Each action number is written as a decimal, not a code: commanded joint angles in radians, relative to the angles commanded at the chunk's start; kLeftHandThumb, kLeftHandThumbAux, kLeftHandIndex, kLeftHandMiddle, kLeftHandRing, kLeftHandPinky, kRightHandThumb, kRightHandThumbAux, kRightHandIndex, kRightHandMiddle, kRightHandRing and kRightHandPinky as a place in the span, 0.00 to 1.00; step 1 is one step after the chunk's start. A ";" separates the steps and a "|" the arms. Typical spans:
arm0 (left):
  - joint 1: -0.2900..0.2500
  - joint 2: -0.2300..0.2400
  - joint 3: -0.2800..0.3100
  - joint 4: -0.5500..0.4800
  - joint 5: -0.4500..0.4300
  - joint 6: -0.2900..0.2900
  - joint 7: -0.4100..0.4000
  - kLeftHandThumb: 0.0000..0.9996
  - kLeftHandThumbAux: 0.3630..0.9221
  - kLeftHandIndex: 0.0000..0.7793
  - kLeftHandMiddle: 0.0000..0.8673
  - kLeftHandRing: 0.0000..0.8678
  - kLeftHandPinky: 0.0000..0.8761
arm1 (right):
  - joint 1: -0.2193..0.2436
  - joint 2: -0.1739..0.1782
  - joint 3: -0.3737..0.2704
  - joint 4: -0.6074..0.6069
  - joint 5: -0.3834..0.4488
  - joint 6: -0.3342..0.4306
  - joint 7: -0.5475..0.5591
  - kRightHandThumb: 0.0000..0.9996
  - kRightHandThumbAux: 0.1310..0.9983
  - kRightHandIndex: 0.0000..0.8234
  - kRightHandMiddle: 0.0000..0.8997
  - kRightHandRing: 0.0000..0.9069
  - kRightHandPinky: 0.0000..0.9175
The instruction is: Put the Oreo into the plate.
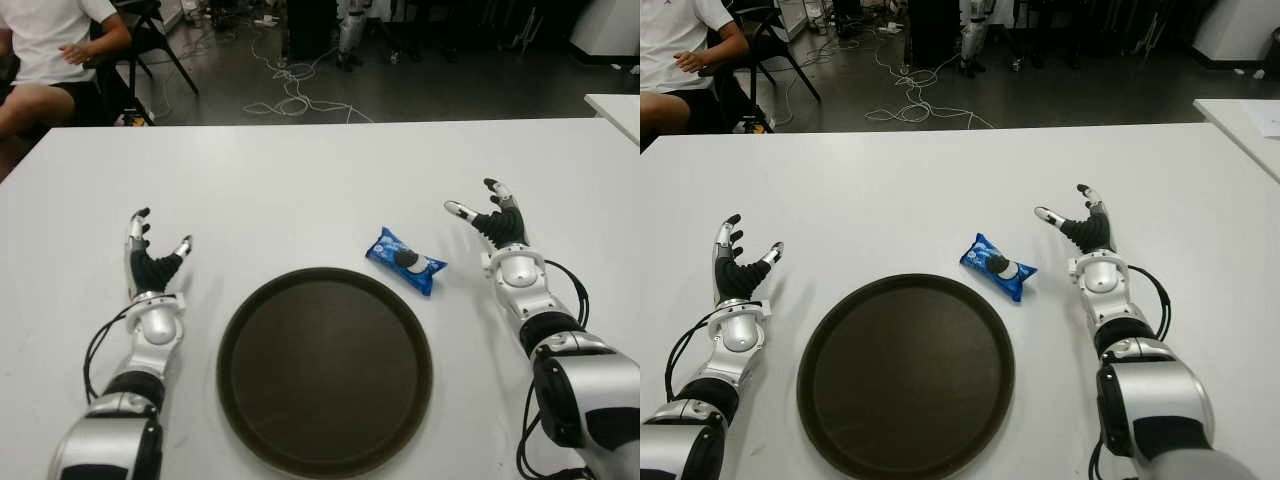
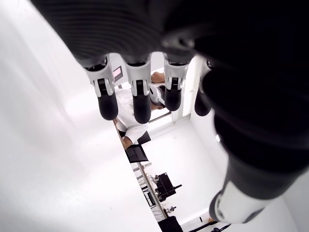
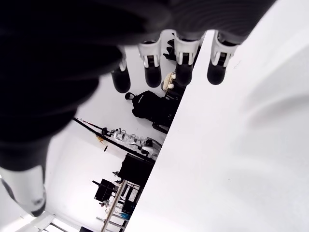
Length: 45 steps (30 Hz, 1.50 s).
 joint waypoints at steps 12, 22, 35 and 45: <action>0.004 0.004 -0.010 -0.008 0.018 0.002 0.019 0.20 0.73 0.14 0.13 0.13 0.15 | 0.001 0.002 -0.008 0.000 0.008 -0.006 0.005 0.00 0.57 0.11 0.06 0.04 0.02; 0.002 0.003 -0.005 -0.004 0.015 0.003 0.016 0.20 0.74 0.14 0.11 0.12 0.16 | 0.001 0.003 -0.009 0.000 0.008 -0.003 -0.001 0.00 0.57 0.11 0.06 0.05 0.03; 0.001 0.000 -0.004 -0.002 0.017 0.001 0.027 0.20 0.74 0.14 0.11 0.12 0.15 | -0.002 0.004 -0.009 0.000 0.007 0.007 -0.006 0.00 0.57 0.13 0.07 0.05 0.03; 0.000 0.003 -0.011 0.002 0.030 -0.008 0.045 0.21 0.74 0.16 0.14 0.15 0.19 | -0.001 0.002 -0.009 0.001 0.009 0.000 0.002 0.00 0.56 0.13 0.07 0.06 0.03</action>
